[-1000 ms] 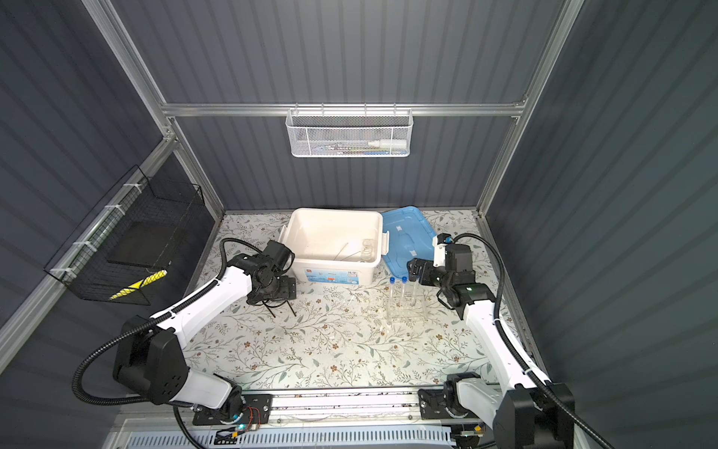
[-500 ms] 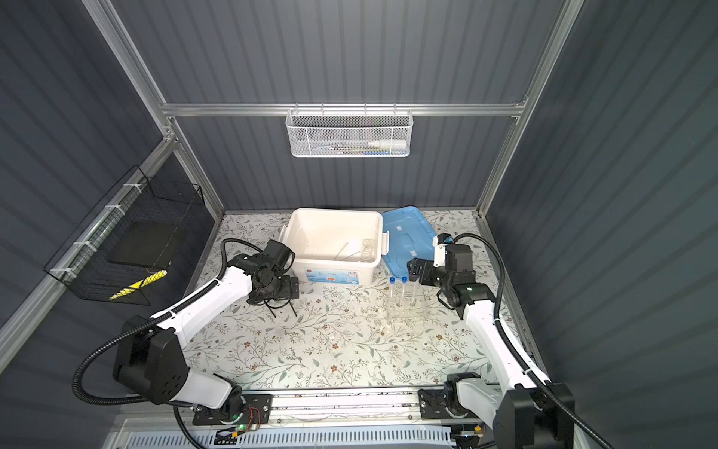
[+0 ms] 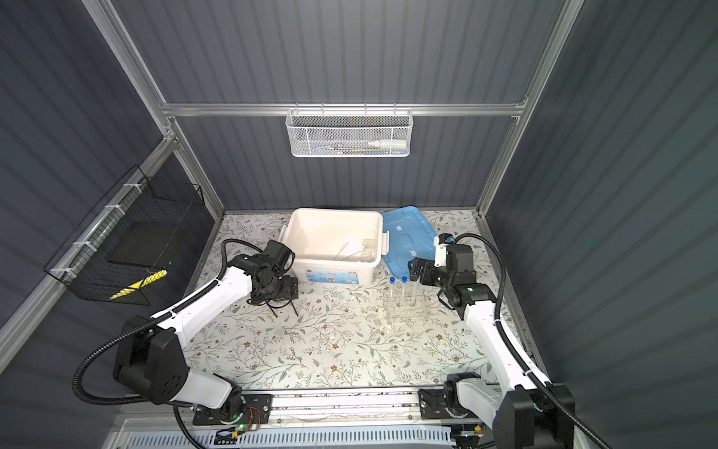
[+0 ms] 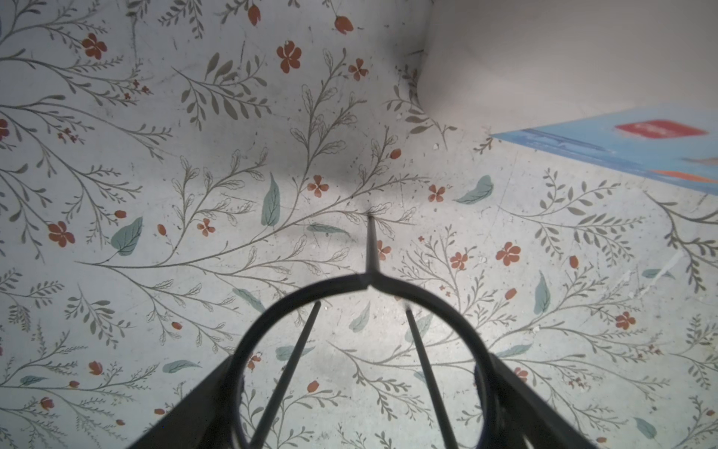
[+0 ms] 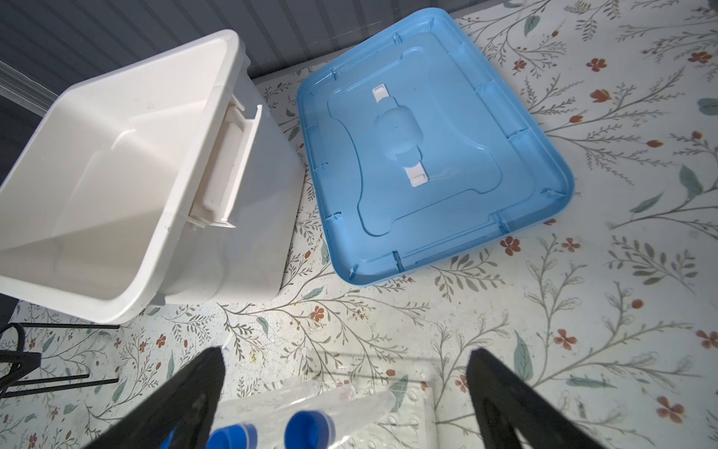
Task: Organize the chemistry lab equipment
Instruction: 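Lift the black ring stand with the left gripper toward the box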
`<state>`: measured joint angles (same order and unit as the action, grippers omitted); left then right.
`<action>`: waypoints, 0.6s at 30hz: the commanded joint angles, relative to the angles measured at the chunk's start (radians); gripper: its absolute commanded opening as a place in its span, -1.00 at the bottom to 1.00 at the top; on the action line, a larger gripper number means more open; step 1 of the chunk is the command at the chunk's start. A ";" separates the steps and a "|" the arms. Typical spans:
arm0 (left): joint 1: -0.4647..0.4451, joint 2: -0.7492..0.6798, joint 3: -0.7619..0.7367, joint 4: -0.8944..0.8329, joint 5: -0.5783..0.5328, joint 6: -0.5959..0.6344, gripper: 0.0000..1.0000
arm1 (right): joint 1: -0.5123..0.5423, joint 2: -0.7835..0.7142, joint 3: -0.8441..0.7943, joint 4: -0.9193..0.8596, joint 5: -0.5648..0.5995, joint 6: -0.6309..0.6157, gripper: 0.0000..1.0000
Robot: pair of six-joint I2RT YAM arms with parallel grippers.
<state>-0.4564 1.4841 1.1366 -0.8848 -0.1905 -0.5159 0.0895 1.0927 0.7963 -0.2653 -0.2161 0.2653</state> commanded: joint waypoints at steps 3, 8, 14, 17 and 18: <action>0.004 -0.015 0.004 -0.017 0.014 0.021 0.68 | -0.005 -0.014 -0.011 -0.015 -0.001 -0.003 0.98; 0.004 -0.021 0.030 -0.043 0.015 0.026 0.64 | -0.005 -0.014 -0.012 -0.015 -0.003 0.000 0.98; 0.004 -0.037 0.085 -0.082 0.013 0.035 0.61 | -0.004 -0.019 -0.020 0.006 -0.031 0.004 0.98; 0.004 -0.039 0.111 -0.105 0.017 0.046 0.60 | -0.005 -0.022 -0.024 0.021 -0.037 0.012 0.98; 0.004 -0.040 0.121 -0.115 0.018 0.050 0.60 | -0.005 -0.021 -0.022 0.020 -0.037 0.013 0.98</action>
<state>-0.4564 1.4750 1.2114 -0.9489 -0.1844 -0.4950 0.0868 1.0878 0.7807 -0.2573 -0.2344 0.2699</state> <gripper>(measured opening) 0.919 0.989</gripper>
